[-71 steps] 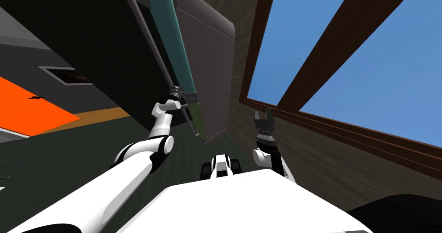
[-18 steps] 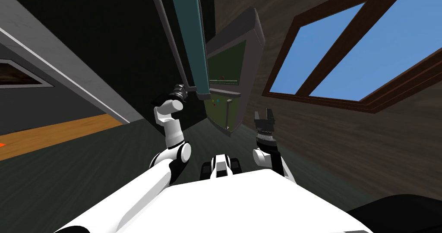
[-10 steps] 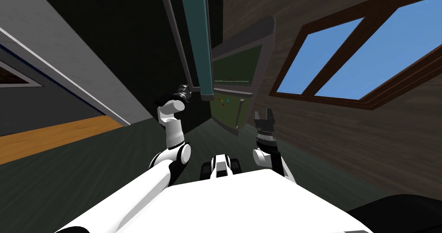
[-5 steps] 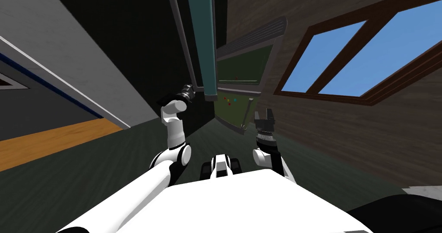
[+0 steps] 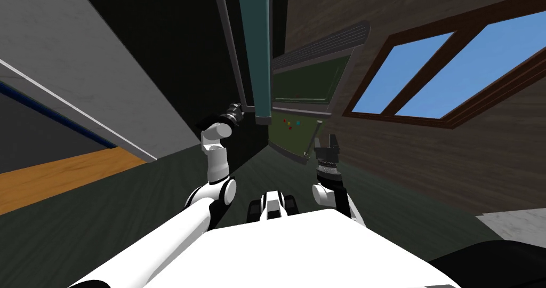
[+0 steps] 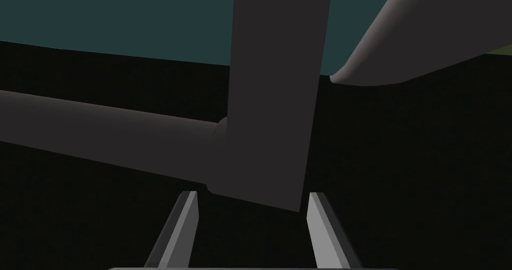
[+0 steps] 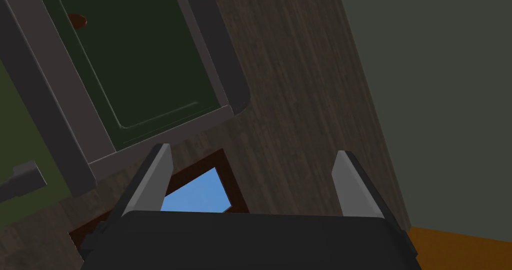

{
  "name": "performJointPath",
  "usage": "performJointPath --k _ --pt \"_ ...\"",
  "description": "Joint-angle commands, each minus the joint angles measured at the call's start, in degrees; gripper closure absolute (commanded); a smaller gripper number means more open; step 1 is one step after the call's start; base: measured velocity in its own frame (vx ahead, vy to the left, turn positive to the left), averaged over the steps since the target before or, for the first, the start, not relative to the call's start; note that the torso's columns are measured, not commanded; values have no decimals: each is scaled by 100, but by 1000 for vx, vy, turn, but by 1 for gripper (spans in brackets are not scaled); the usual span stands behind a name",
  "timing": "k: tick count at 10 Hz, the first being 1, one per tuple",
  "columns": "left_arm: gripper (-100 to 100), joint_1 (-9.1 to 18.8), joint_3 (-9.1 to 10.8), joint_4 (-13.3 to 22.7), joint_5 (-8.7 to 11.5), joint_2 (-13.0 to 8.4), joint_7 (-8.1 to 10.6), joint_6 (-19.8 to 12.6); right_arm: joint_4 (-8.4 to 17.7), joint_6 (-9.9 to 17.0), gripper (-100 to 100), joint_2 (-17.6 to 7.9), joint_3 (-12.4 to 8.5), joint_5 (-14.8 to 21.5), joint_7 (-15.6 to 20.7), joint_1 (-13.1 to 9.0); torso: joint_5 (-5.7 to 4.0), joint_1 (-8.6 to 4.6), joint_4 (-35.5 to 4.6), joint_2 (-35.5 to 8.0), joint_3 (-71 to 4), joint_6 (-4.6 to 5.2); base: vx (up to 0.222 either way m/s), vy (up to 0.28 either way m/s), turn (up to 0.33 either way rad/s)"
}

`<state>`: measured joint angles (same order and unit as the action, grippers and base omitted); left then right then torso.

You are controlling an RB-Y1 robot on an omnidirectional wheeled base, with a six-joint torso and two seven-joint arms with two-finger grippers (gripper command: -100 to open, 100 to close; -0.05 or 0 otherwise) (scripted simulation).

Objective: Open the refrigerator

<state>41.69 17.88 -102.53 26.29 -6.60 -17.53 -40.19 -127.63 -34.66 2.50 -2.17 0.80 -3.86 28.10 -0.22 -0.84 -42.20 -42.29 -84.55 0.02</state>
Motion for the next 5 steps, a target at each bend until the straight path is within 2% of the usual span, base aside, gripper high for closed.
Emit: performJointPath --k 1,2,3,4,5 --pt "100 -20 -48 -51 121 20 -37 -49 0 0 0 -1 -1 0 0 0 2 56 -11 14 -13 14 81 234 -56" --pt "100 -40 -96 -103 243 40 -74 -99 0 0 0 -1 -1 0 0 0 3 62 -18 31 -30 18 73 307 -57" --pt "100 -40 -96 -103 243 40 -74 -99 0 0 0 -3 -2 0 0 0 1 80 -22 39 -39 26 74 295 -73" --pt "100 -60 -144 -154 364 60 -111 -148 0 0 0 -2 -2 0 0 1 1 59 -20 36 -34 19 98 289 -80" --pt "100 -60 -144 -154 364 60 -111 -148 0 0 0 -2 -2 0 0 1 -3 48 -17 40 -35 29 88 231 -36"
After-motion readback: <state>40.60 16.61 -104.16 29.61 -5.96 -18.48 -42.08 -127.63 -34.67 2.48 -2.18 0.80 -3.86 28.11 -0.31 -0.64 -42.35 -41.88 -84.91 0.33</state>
